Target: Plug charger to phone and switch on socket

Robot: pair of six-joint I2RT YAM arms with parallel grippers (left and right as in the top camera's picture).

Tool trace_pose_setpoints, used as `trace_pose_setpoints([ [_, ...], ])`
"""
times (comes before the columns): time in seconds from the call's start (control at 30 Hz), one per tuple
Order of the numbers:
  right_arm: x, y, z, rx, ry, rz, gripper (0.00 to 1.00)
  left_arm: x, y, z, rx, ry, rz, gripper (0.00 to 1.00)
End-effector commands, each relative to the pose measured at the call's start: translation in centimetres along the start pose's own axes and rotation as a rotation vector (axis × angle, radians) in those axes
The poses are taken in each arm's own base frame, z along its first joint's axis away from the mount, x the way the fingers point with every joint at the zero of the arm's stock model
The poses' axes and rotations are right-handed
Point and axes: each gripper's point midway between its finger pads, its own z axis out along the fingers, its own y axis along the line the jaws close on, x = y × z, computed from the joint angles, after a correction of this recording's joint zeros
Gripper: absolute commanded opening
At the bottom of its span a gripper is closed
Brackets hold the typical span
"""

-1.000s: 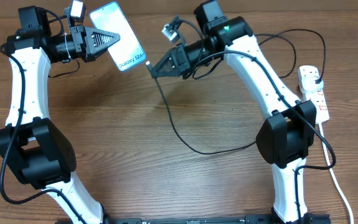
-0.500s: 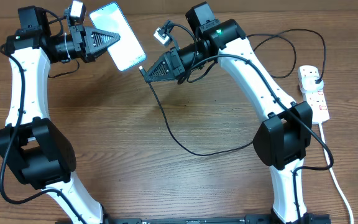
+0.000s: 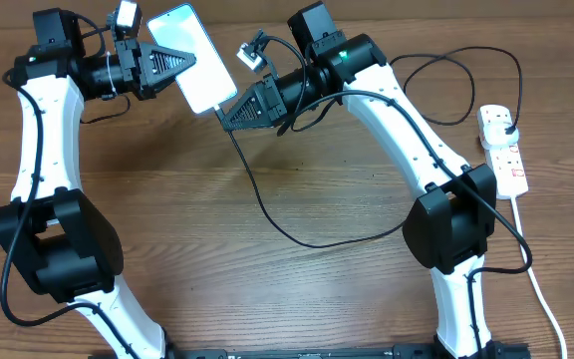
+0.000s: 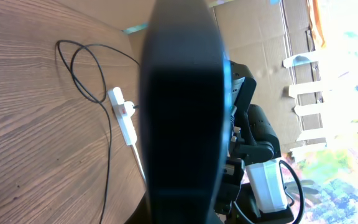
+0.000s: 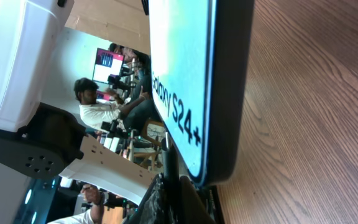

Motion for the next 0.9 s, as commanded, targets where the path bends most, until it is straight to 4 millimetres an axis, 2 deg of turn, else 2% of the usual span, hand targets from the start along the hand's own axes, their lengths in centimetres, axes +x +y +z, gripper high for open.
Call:
trace_pose_setpoints([
  [0.0, 0.0, 0.6, 0.1, -0.01, 0.002, -0.001, 0.04, 0.2, -1.7, 0.4, 0.06, 0.018, 0.017, 0.04],
  [0.57, -0.1, 0.5, -0.2, -0.008, -0.003, 0.003, 0.04, 0.2, -1.7, 0.5, 0.061, 0.02, 0.014, 0.04],
  [0.87, -0.4, 0.2, -1.0, -0.002, -0.018, 0.015, 0.04, 0.2, -1.7, 0.5, 0.061, 0.021, 0.018, 0.04],
])
